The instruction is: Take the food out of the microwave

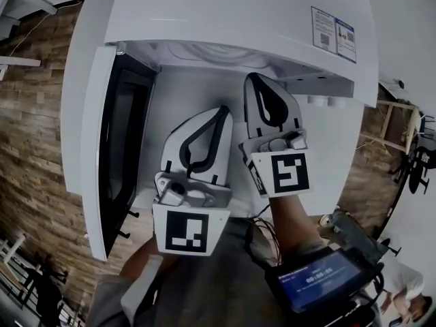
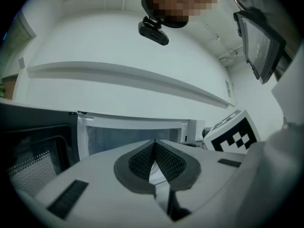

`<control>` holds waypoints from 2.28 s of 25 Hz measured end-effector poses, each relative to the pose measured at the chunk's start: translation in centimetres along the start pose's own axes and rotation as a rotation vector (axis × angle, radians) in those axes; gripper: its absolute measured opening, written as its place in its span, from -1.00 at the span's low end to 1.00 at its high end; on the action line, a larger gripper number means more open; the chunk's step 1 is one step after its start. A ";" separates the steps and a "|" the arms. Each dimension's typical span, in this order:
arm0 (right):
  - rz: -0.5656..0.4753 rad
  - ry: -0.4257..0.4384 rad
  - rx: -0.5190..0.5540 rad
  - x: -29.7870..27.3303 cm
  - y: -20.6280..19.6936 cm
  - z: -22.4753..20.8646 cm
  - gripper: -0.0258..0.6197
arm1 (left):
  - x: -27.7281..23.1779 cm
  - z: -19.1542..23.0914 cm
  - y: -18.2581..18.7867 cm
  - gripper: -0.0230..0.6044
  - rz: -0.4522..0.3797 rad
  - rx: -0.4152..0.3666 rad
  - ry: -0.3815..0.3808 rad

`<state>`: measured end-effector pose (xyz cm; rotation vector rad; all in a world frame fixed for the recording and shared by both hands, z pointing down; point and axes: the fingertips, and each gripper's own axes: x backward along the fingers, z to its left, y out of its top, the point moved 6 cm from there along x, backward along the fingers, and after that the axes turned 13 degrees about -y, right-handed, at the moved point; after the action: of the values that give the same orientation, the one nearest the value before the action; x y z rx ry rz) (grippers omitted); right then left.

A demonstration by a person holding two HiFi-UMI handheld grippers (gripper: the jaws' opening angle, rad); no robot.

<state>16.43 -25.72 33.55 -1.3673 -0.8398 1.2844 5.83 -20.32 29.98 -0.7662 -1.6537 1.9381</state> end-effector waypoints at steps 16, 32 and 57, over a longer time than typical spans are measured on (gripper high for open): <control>0.049 -0.026 0.025 -6.2 -2.9 1.0 0.18 | -1.1 1.8 -3.0 -0.91 0.023 0.096 -0.029; 0.083 -0.110 0.070 -12.6 -3.5 1.2 0.62 | -0.8 4.5 -3.5 -0.91 0.029 0.151 0.010; 0.116 -0.081 0.078 -9.4 -4.5 0.8 0.76 | -0.4 2.8 -3.1 -0.91 0.028 0.133 -0.020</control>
<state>14.64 -33.49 40.32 -1.3251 -0.7656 1.4554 4.19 -22.11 33.41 -0.7236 -1.5150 2.0584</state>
